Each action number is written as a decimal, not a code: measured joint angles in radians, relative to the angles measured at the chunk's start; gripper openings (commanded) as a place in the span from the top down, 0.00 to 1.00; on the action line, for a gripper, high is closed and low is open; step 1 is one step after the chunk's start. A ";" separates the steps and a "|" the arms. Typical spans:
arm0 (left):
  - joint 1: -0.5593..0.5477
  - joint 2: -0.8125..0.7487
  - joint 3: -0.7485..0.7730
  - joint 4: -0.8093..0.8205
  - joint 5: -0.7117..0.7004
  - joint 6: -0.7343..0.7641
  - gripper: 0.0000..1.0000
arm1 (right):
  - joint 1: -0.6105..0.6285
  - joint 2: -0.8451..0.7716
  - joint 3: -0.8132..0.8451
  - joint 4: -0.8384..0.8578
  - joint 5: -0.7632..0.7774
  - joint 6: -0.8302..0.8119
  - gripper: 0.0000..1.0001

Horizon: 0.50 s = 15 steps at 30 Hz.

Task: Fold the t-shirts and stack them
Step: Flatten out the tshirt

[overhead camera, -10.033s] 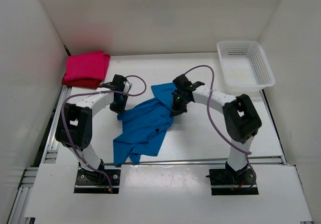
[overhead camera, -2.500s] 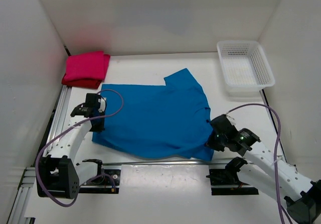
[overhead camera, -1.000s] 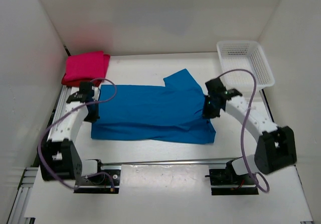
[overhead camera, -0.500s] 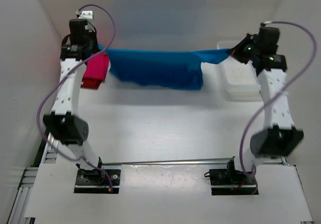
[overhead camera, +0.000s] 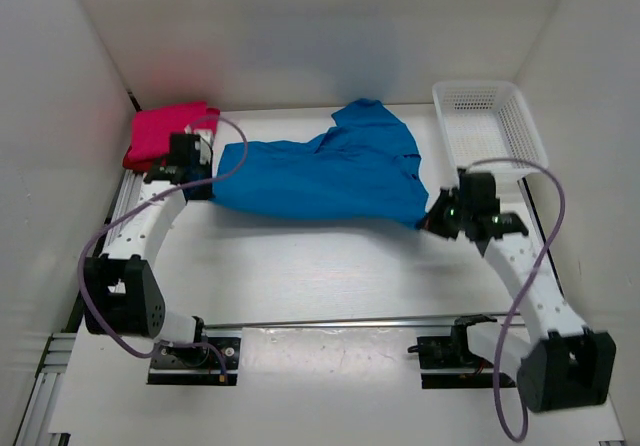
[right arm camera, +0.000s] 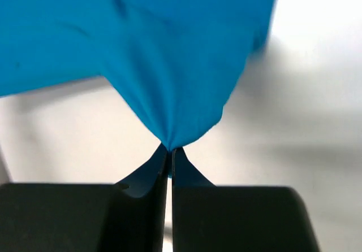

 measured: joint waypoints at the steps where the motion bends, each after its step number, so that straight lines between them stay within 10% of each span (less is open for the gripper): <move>1: -0.003 -0.011 -0.066 -0.017 -0.002 0.000 0.90 | 0.024 -0.057 -0.069 -0.031 0.010 0.008 1.00; 8: -0.005 -0.215 -0.348 -0.107 -0.052 0.002 0.90 | 0.166 -0.473 -0.314 -0.108 0.061 0.124 1.00; 15: -0.002 -0.290 -0.484 -0.161 -0.123 0.003 0.90 | 0.239 -0.441 -0.404 -0.149 0.085 0.206 1.00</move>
